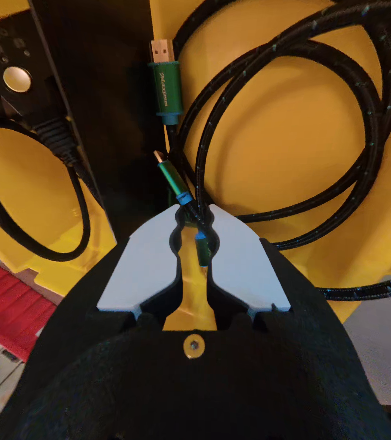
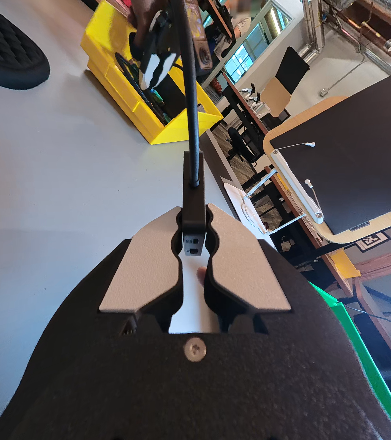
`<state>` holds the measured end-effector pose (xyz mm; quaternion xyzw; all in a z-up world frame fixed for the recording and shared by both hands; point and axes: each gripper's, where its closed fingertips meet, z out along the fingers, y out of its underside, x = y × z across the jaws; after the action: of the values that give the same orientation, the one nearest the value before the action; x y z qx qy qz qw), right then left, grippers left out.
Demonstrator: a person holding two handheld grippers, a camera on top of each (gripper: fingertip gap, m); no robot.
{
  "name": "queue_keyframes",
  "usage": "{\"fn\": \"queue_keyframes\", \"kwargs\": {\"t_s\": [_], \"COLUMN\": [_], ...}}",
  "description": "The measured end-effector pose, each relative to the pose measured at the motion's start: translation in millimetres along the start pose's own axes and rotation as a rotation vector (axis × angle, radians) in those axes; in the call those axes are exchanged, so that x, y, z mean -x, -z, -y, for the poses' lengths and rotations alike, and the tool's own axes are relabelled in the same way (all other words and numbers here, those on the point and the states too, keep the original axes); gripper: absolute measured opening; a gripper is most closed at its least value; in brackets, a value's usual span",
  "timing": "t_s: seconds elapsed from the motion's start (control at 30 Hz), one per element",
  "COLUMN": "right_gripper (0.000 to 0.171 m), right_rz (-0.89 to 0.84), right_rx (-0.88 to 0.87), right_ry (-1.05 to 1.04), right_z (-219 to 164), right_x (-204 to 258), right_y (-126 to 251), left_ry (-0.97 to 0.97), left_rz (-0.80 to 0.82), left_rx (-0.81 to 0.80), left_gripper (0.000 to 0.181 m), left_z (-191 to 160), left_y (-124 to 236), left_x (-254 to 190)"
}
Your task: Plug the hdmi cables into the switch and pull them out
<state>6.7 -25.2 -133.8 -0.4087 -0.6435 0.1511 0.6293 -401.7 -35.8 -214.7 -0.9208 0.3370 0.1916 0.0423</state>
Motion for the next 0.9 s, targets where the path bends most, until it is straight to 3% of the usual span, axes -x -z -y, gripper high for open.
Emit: {"fn": "queue_keyframes", "kwargs": {"t_s": [0.2, 0.33, 0.47, 0.53, 0.7, 0.9], "right_gripper": [0.014, 0.014, 0.014, 0.014, 0.014, 0.014], "right_rz": [-0.001, 0.001, 0.002, -0.003, -0.009, -0.001], "right_rx": [-0.002, -0.005, 0.001, 0.002, -0.006, -0.020], "right_ry": [-0.014, -0.015, -0.010, -0.007, -0.029, -0.032], "right_z": [-1.0, 0.1, -0.2, 0.0, -1.1, 1.3], "right_x": [-1.7, -0.7, 0.5, -0.7, -5.4, -4.9], "right_y": [0.3, -0.1, -1.1, 0.0, 2.5, 3.7], "left_ry": [-0.286, -0.623, -0.757, -0.694, -0.340, 0.033], "left_rz": [0.074, 0.058, 0.142, 0.153, 0.121, -0.065], "left_rx": [-0.158, -0.430, -0.458, -0.433, -0.533, -0.544], "left_gripper": [0.015, 0.015, 0.019, 0.035, 0.031, 0.024], "left_z": [25.8, 56.7, 74.0, 76.1, 80.5, 66.0], "left_y": [58.2, 112.3, 115.1, 104.2, 95.6, 78.9], "left_x": [6.2, -23.2, -27.0, -16.9, 12.0, 0.2]}}
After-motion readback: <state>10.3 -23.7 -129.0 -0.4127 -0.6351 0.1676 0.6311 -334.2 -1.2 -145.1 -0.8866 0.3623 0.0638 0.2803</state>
